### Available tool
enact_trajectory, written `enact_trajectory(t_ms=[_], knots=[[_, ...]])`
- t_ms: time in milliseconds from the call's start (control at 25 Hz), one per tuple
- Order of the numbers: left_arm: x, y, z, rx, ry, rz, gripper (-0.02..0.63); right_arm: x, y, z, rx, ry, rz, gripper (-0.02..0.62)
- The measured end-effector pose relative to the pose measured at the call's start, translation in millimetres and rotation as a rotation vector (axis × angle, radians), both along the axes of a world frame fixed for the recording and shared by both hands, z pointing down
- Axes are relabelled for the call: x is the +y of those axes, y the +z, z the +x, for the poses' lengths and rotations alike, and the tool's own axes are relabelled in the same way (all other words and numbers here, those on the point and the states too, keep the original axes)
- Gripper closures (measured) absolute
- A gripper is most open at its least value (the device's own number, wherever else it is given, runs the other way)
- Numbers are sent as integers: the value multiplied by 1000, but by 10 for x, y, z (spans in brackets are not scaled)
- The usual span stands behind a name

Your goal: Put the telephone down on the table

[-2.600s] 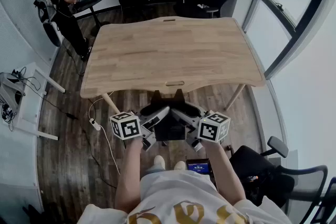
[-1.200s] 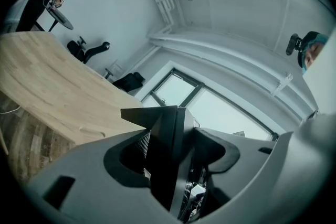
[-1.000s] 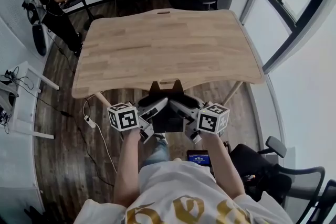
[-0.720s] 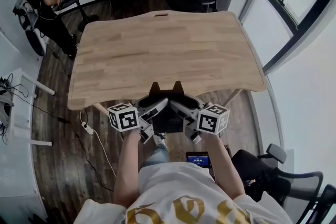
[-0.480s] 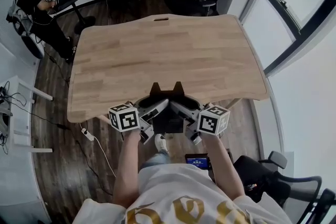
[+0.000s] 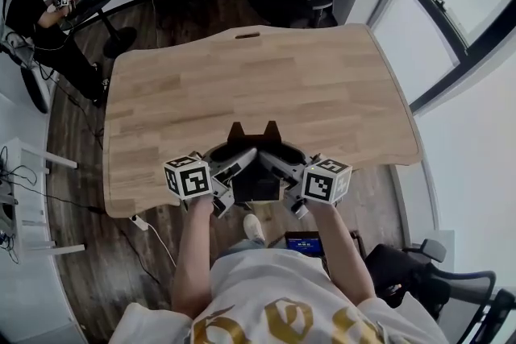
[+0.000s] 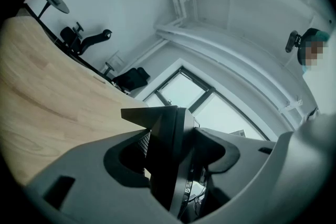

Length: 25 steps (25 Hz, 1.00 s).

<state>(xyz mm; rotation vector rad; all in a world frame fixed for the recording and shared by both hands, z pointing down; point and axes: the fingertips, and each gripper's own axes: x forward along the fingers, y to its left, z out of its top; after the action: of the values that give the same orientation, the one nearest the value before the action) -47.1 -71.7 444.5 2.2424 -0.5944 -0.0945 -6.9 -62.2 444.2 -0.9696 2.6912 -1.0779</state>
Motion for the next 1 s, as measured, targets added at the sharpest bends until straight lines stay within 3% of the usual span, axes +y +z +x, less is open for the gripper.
enact_trajectory(t_ms=[560, 1000], knots=[[-469, 63, -9, 17, 26, -12, 359, -456, 53, -14, 16, 30, -5, 388], [-855, 129, -138, 5, -6, -19, 359, -856, 120, -134, 4, 3, -3, 388]])
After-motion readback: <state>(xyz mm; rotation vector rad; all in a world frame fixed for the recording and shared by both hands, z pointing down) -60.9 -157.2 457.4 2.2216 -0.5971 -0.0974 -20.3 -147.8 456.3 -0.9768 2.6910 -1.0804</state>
